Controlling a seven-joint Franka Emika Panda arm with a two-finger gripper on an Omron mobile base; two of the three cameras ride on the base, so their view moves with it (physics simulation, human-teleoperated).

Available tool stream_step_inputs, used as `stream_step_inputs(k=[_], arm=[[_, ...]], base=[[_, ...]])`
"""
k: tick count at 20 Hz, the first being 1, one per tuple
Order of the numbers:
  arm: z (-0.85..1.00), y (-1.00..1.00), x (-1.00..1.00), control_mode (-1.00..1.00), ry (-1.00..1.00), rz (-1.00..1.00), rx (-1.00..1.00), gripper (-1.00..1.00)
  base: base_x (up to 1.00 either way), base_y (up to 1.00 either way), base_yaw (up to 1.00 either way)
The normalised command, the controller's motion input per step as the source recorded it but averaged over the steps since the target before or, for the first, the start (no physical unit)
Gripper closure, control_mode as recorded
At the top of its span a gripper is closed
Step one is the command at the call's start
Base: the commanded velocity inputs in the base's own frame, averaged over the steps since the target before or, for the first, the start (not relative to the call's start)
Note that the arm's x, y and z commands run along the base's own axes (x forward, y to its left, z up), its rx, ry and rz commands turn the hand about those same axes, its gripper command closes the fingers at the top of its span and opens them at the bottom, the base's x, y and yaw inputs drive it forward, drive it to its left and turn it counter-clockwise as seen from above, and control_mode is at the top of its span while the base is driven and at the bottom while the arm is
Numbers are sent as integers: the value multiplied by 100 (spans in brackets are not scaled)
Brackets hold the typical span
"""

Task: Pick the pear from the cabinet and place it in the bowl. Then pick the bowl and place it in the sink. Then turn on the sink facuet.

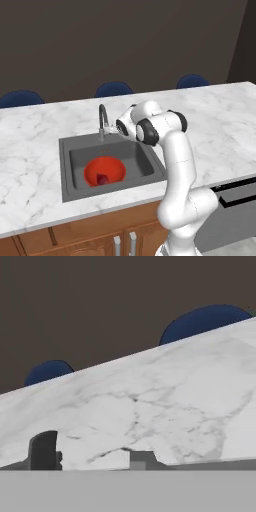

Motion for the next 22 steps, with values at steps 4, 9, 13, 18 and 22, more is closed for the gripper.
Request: stream_step_inputs(k=[4, 9, 13, 18, 22], arm=[[-72, -69, 9, -100, 10, -20, 5, 100], [-68, -60, 2, -100, 6, -18, 3, 100], [-58, -61, 0, -100, 0, -14, 5, 100], [-18, -44, -6, -100, 0, -4, 11, 100], [-2, -12, -2, -100, 1, -1, 9, 100]], base=[[0, 0, 0], [0, 0, 0], [0, 0, 0], [0, 0, 0], [0, 0, 0]])
